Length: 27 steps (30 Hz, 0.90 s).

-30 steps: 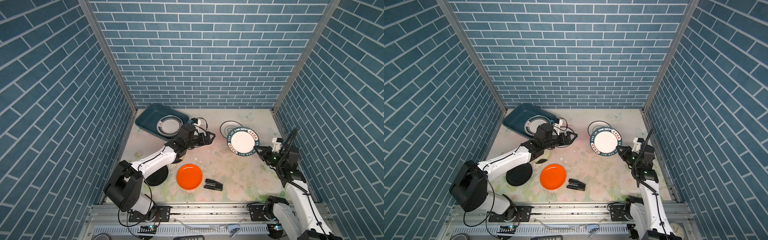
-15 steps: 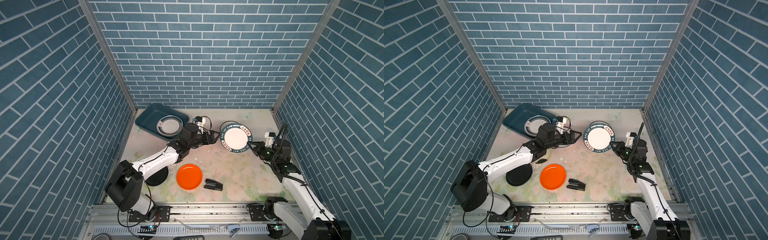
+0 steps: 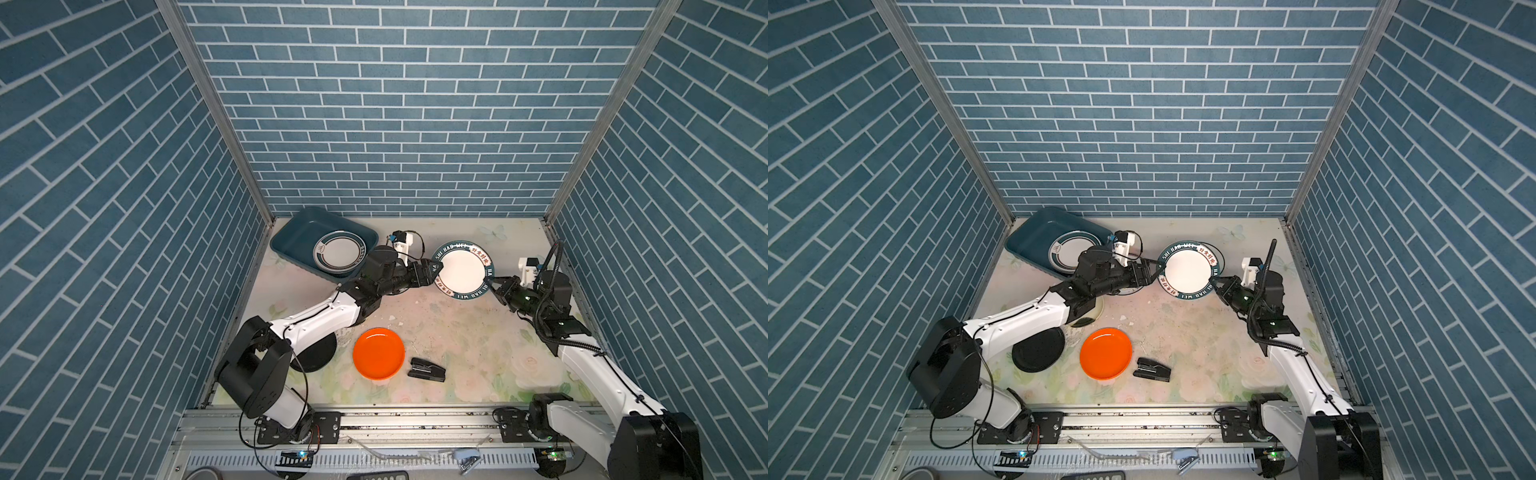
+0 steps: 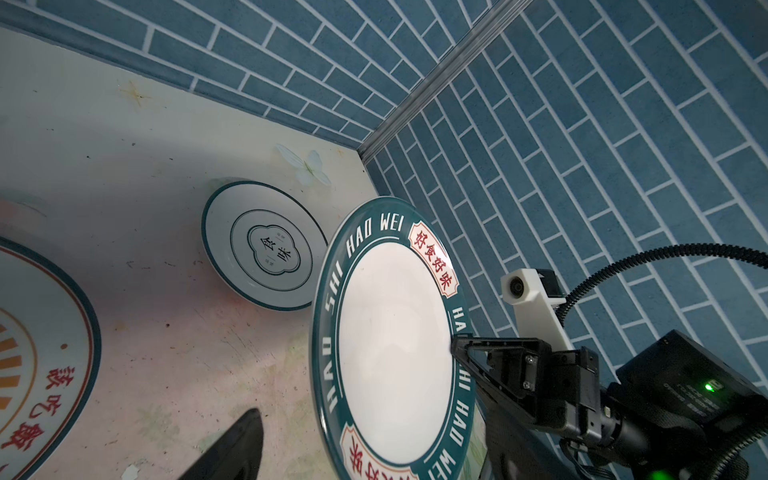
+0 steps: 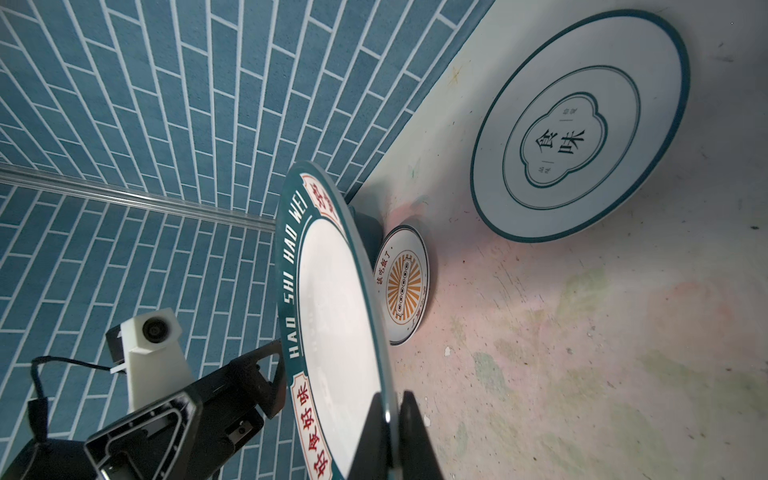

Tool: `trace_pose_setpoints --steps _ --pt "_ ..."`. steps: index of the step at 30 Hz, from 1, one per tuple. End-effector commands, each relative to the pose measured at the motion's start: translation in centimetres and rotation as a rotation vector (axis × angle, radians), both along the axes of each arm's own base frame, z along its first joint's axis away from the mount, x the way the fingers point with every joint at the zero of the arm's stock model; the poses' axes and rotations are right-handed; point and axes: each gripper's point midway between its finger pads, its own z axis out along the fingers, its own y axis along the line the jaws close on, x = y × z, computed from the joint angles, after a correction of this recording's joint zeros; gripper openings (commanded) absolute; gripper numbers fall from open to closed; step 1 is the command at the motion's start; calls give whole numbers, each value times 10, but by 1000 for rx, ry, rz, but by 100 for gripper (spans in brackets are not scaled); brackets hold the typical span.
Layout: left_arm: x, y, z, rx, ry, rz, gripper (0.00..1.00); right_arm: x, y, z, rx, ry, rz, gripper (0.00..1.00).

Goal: Place the plates into the plastic bin on the countertop
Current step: 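Grasp the upright plate rim with the left gripper and open the right gripper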

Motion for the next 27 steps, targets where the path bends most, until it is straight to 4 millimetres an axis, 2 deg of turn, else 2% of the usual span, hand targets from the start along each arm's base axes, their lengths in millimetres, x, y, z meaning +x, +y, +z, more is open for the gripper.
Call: trace_pose_setpoints --steps 1,6,9,11,15,19,22,25,27 --pt "2 -8 -3 -23 -1 -24 81 10 9 47 79 -122 24 0" --pt "6 -12 -5 -51 7 -33 68 10 12 52 87 -131 33 0" --pt "10 -13 -6 -76 10 -37 55 11 14 52 89 -130 41 0" --pt "13 -13 -8 -94 16 -34 44 11 16 53 87 -140 49 0" --pt "18 -11 -12 -123 36 -29 31 10 21 54 82 -150 77 0" --pt "21 -10 -15 -136 52 -27 3 10 24 55 73 -152 92 1" --pt "24 -6 -18 -130 59 -15 0 9 26 53 65 -149 104 38" --pt "29 0 -18 -127 62 1 0 8 27 52 49 -143 110 65" --pt "33 5 -17 -124 63 14 0 8 26 51 39 -136 108 78"
